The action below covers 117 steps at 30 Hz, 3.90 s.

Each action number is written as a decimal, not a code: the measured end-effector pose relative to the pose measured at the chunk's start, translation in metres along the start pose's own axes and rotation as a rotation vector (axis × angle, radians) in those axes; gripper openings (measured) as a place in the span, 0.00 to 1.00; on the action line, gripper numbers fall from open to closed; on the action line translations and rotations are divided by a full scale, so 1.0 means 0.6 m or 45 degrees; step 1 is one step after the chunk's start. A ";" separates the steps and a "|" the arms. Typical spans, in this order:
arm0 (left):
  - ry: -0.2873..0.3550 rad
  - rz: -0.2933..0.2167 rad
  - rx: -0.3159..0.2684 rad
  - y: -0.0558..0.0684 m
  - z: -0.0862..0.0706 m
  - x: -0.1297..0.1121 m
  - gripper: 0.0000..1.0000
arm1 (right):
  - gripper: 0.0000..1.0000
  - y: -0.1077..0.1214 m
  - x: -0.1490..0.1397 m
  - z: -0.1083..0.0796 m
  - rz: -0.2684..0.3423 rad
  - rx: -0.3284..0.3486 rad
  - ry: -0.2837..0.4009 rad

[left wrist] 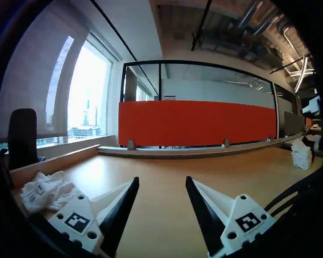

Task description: Fold towel

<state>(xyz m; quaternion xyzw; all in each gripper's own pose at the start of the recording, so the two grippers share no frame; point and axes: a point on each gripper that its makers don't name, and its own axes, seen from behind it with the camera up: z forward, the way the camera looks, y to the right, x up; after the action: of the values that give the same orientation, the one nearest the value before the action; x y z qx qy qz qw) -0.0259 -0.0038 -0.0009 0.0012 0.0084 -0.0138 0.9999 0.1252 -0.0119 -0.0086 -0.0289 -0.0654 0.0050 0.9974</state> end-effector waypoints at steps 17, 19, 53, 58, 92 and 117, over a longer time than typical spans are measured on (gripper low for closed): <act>-0.001 0.006 0.000 0.000 0.001 -0.007 0.97 | 0.89 -0.008 -0.002 0.000 0.006 0.026 0.023; -0.001 0.007 0.001 0.001 0.002 -0.008 0.99 | 0.90 -0.007 -0.002 0.002 0.002 0.029 0.032; 0.000 0.006 0.001 0.002 0.003 -0.014 1.00 | 0.90 0.079 -0.135 0.036 0.035 -0.021 0.152; 0.000 0.007 0.001 0.003 0.003 -0.014 0.99 | 0.90 0.083 -0.152 0.038 0.055 -0.020 0.147; 0.000 0.006 0.001 0.004 0.004 -0.014 0.99 | 0.90 0.047 -0.204 0.055 0.064 0.040 0.131; 0.000 0.007 0.001 0.003 0.004 -0.014 0.99 | 0.90 0.023 -0.203 0.041 -0.012 0.067 0.167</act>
<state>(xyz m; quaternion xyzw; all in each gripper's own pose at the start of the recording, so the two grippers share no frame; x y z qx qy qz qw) -0.0341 -0.0018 0.0015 0.0014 0.0084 -0.0112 0.9999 0.0012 0.0015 -0.0011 -0.0027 0.0001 -0.0001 1.0000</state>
